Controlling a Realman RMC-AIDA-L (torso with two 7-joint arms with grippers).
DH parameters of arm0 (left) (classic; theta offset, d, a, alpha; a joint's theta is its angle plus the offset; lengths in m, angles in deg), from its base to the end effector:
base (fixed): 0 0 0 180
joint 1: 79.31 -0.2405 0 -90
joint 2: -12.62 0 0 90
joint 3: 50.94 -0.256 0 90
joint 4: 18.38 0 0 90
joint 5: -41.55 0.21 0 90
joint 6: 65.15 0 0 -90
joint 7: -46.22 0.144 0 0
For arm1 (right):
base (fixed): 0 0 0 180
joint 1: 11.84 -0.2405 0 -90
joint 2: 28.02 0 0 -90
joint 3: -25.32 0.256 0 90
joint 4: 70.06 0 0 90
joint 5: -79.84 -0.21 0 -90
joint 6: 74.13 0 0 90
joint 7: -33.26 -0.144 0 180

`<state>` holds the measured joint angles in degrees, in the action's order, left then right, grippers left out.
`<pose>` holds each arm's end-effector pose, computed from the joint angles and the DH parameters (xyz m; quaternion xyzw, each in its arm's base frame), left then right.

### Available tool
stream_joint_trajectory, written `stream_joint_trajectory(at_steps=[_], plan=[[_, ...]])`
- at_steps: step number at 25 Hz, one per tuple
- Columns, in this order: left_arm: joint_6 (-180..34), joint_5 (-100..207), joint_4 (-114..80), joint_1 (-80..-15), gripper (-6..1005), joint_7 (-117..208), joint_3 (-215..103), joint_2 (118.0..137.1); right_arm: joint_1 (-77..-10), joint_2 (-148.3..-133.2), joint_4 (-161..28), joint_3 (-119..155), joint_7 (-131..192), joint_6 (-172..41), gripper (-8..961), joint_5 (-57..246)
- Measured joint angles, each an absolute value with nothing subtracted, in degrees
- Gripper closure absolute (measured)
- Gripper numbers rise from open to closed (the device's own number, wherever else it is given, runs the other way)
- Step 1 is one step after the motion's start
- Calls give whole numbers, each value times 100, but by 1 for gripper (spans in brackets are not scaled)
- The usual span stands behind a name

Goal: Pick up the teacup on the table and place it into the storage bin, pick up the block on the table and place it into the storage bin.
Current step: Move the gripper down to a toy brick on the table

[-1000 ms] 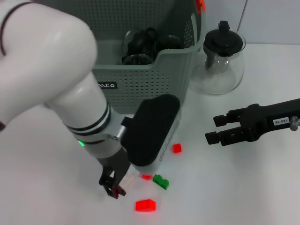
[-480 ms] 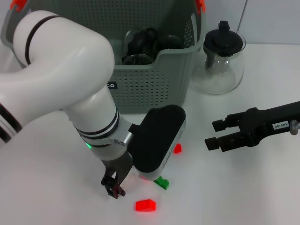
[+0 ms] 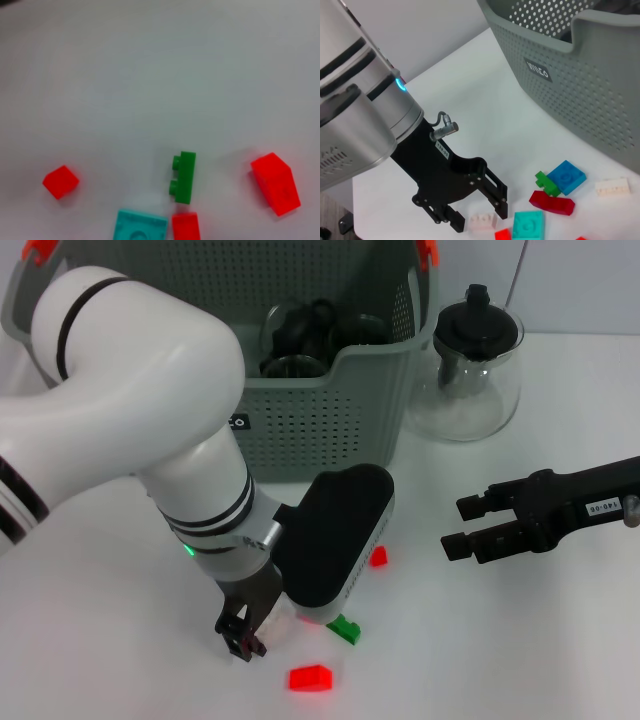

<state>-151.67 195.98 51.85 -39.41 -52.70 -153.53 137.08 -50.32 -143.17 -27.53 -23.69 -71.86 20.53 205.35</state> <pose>-0.1516 0.3152 -0.0943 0.9178 -0.2330 -0.3186 0.0434 0.2296 0.3504 0.0089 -0.9495 0.2983 0.0968 0.0082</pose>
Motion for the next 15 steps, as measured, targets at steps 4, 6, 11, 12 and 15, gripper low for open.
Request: stream_joint_trajectory(at_steps=[4, 6, 11, 12, 15], plan=[[-15171, 19622, 5149, -3941, 248, -5268, -15356, 13707, -5012, -14309, -2753, -2363, -7186, 2051, 112, 20535], [-15181, 19629, 5146, -3943, 251, -5268, -15353, 13707, -5007, -14305, -2753, -2359, -7186, 2041, 112, 20536], [-15197, 19632, 5104, -3936, 292, -5266, -15354, 13707, -5006, -14305, -2741, -2354, -7186, 2035, 112, 20530], [-15194, 19633, 5083, -3931, 326, -5265, -15355, 13707, -5006, -14306, -2739, -2354, -7186, 2035, 112, 20530], [-15191, 19633, 5017, -3908, 427, -5259, -15359, 13708, -5007, -14306, -2738, -2354, -7186, 2035, 112, 20531]])
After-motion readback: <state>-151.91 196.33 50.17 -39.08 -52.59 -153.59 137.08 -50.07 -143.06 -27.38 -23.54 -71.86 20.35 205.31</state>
